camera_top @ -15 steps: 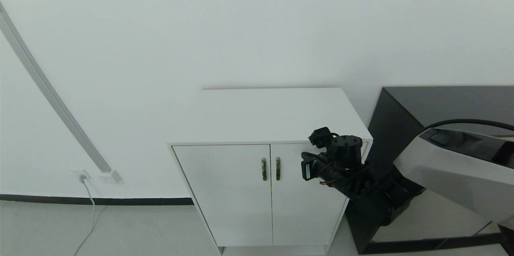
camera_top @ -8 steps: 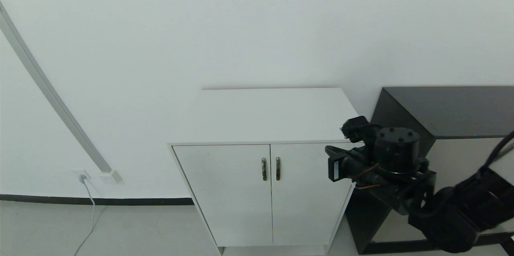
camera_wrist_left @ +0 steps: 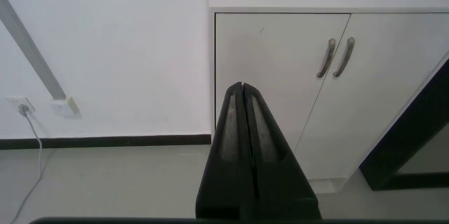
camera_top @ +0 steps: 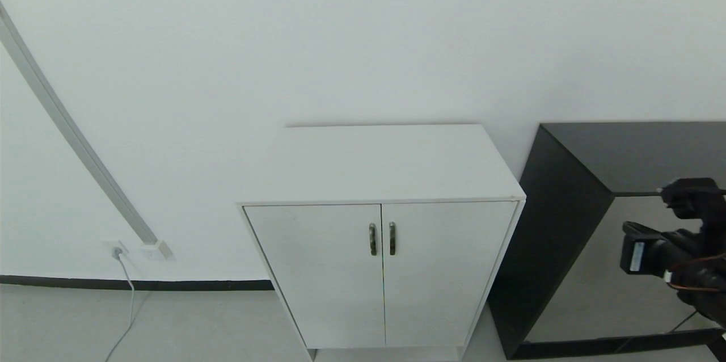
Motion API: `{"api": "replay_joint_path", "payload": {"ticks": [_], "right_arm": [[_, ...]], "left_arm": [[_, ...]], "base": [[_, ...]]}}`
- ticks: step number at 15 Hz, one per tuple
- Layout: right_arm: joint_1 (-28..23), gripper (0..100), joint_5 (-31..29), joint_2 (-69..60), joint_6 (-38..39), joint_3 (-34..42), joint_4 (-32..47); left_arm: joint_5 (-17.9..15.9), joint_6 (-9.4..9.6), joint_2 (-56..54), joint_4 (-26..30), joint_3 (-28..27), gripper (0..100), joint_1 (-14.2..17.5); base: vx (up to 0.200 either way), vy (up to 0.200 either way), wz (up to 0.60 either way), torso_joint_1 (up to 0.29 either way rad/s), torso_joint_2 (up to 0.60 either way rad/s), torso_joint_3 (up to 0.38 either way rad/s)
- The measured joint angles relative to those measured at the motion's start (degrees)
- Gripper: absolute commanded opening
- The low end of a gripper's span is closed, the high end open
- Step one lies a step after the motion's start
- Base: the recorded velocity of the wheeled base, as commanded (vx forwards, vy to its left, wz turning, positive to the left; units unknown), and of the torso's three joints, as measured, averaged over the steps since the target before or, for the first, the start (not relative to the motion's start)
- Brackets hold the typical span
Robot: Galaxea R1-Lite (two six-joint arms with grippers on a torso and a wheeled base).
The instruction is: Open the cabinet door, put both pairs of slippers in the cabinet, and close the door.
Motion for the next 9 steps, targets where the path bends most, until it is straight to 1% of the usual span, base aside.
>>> {"api": "replay_joint_path", "payload": {"ticks": [2,4,9], "right_arm": [[-3.0,0,3.3,-5.7,-1.8,4.8,1.0],[-4.1,0,5.0,-11.8,-3.3,8.6,5.3],[-4.3,0,8.1,-26.7,-3.9,12.0,23.3]], "left_arm": [[0.0,-0.04,0.0,0.0,0.0,0,0.0],[0.0,-0.04,0.0,0.0,0.0,0,0.0],[0.0,-0.04,0.0,0.0,0.0,0,0.0]], "base": [[0.000,0.000,0.00,0.000,0.00,0.000],[0.000,0.000,0.00,0.000,0.00,0.000],[0.000,0.000,0.00,0.000,0.00,0.000]]}}
